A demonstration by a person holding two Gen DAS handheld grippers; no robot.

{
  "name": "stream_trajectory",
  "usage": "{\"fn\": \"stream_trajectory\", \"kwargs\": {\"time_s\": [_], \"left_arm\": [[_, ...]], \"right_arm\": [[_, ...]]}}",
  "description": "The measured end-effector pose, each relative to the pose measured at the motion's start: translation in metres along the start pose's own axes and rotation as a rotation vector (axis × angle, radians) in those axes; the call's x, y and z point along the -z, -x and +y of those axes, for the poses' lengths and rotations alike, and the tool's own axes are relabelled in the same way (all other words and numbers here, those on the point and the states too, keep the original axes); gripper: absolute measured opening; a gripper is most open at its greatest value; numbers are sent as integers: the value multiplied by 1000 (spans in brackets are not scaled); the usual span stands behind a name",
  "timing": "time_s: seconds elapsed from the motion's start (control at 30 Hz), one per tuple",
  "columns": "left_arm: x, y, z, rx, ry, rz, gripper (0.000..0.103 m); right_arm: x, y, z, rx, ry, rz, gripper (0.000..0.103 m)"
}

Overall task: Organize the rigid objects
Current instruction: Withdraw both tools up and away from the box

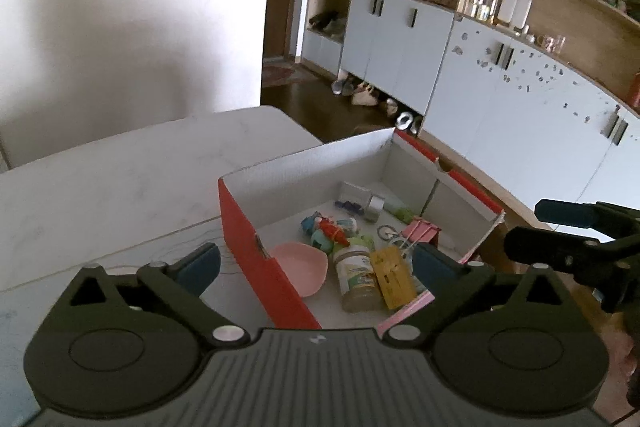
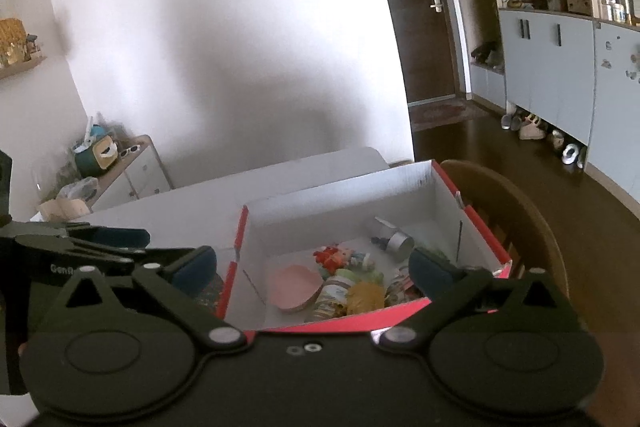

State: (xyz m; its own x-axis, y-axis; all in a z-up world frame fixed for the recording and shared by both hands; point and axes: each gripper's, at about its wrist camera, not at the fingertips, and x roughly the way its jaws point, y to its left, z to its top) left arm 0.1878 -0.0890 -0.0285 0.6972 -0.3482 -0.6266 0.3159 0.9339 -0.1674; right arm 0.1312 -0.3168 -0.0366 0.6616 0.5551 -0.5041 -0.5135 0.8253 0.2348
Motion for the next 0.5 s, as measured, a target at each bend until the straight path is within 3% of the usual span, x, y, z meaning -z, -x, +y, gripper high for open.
{"fn": "stream_trajectory", "kwargs": {"time_s": [0.5], "left_arm": [[20, 38, -11, 0, -92, -33, 103]], "right_arm": [[11, 22, 18, 16, -23, -46, 103]]}}
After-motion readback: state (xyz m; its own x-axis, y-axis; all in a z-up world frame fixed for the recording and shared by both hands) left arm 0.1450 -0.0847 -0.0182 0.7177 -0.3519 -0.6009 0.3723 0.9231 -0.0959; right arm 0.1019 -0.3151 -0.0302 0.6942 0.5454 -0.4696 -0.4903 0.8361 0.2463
